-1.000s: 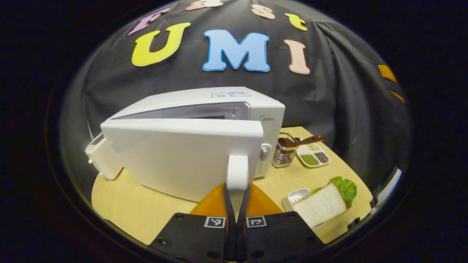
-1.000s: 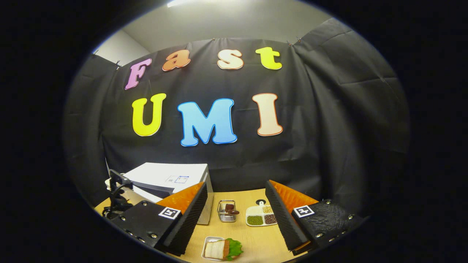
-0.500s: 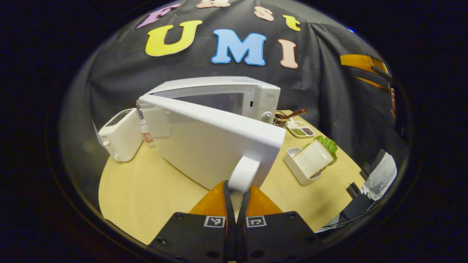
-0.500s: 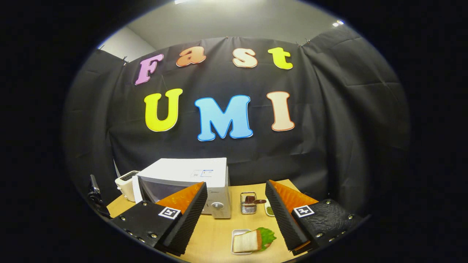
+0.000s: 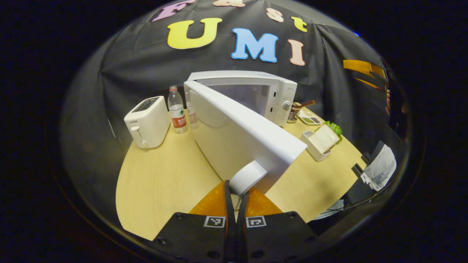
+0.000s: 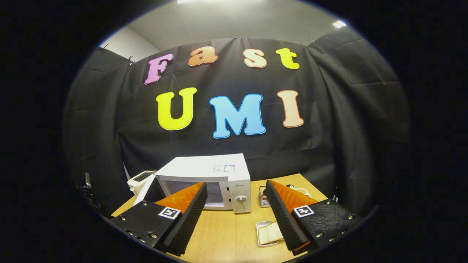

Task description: Open the microwave oven with the left hand, put the food in, and close the microwave oven.

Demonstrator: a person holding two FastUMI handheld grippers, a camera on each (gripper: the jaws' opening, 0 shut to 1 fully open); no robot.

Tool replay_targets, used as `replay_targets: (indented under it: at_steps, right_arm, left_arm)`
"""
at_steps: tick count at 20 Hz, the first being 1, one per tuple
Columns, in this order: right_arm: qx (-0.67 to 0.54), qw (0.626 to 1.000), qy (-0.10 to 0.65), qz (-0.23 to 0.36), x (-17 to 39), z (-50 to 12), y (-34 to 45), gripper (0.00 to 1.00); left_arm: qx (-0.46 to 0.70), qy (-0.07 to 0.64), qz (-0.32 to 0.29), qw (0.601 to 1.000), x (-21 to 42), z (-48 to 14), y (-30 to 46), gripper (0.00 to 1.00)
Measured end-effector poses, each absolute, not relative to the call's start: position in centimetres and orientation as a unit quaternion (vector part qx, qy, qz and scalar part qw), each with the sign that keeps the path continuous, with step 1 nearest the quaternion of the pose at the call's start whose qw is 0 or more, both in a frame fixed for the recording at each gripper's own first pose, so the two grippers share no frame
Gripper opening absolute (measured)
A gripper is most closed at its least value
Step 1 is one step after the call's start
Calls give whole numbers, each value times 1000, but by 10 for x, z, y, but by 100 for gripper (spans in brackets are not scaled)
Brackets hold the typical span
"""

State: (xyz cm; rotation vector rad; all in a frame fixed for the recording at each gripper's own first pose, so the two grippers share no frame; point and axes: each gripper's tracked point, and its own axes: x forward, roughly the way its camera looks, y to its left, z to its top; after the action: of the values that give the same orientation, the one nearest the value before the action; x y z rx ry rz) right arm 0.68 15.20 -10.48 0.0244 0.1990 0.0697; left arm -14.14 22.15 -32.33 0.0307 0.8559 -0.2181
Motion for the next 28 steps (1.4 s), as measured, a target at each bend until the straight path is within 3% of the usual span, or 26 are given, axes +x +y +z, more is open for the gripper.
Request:
replay_targets:
  at_steps: [9,18,21,23,26,28]
  right_arm:
    - [6,993,114,34,6,-118,163,96]
    - [25,987,158,33,34,-153,114,96]
    - [46,976,214,4,41,-189,71,96]
    - [71,962,261,-19,39,-219,39,96]
    - [103,940,324,-37,32,-262,4,98]
    - [102,925,363,-35,23,-288,-11,98]
  left_arm:
    - [5,390,-94,916,-151,-315,295,6]
    - [-4,373,-28,927,-153,-314,339,7]
    - [-17,365,-27,930,-152,-316,337,7]
    - [-39,364,-28,930,-158,-314,338,13]
    - [-42,366,4,930,-175,-312,353,24]
    - [-31,347,39,937,-181,-286,361,23]
